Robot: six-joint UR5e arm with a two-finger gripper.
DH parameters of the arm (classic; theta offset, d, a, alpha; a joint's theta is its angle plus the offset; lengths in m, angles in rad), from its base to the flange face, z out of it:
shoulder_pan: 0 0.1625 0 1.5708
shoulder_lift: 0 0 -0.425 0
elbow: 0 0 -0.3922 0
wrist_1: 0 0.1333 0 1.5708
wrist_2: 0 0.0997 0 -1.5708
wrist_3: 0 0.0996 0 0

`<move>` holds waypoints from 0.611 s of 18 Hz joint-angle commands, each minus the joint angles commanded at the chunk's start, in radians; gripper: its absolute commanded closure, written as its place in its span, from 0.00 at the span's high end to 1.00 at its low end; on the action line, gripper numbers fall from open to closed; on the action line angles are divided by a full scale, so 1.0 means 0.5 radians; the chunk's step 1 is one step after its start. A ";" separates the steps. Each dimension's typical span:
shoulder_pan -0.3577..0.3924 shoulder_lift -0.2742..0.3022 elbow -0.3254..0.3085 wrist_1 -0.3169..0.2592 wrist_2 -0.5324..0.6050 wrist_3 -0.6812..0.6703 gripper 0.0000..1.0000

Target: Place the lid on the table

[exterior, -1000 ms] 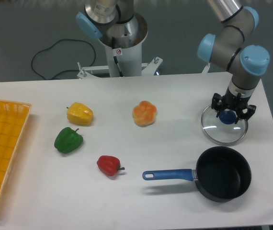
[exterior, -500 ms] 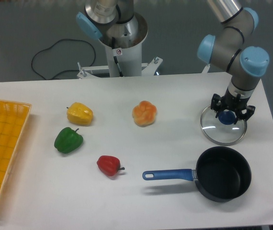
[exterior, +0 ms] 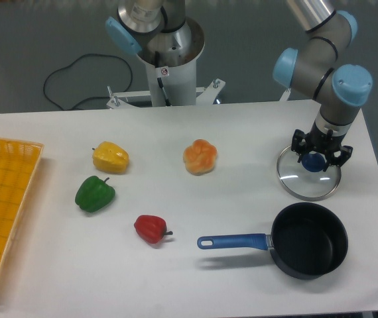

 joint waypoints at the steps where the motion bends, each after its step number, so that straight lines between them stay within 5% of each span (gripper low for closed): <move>1: 0.000 0.000 0.003 0.000 0.000 0.000 0.42; 11: 0.000 -0.003 0.003 0.000 0.000 0.006 0.46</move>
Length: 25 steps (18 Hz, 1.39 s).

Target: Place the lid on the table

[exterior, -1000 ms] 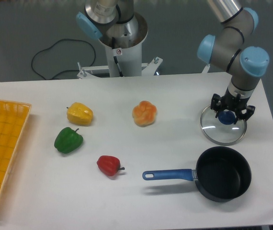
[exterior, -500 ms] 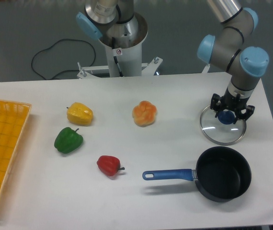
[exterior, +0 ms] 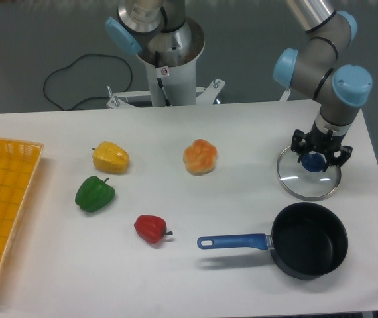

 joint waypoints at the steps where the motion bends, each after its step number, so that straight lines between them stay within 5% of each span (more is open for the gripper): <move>1: -0.003 -0.003 -0.003 0.000 0.000 0.000 0.47; 11: -0.009 -0.015 0.000 0.000 0.000 0.003 0.57; 20: -0.009 -0.015 0.000 0.000 0.003 0.003 0.78; 23: -0.009 -0.012 0.006 -0.003 0.003 0.006 1.00; 25: -0.009 -0.009 0.021 -0.006 0.006 0.006 1.00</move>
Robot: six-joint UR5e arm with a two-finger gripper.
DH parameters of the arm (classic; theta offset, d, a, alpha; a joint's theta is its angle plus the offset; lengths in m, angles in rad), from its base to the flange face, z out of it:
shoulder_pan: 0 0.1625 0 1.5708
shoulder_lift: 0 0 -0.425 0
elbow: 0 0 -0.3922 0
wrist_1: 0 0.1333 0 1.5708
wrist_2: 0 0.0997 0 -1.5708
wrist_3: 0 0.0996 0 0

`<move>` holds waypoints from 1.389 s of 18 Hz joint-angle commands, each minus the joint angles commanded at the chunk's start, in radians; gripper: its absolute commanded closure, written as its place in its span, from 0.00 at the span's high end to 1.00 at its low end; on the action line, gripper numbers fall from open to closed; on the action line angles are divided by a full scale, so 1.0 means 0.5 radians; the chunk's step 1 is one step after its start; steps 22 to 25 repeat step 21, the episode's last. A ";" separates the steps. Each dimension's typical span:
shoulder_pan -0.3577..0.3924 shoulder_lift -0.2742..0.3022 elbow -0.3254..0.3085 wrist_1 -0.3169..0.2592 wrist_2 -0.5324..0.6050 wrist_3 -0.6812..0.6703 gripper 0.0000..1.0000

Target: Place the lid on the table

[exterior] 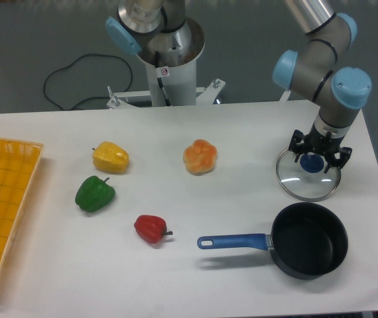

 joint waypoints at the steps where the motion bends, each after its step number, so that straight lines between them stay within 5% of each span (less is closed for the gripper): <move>1: 0.000 0.009 0.006 0.000 0.009 0.000 1.00; 8: -0.024 0.196 0.052 -0.074 0.119 0.003 1.00; 13: -0.064 0.199 0.401 -0.585 0.150 0.067 1.00; 19: -0.058 0.202 0.482 -0.604 0.150 0.576 1.00; 25: -0.058 0.202 0.482 -0.601 0.150 0.586 1.00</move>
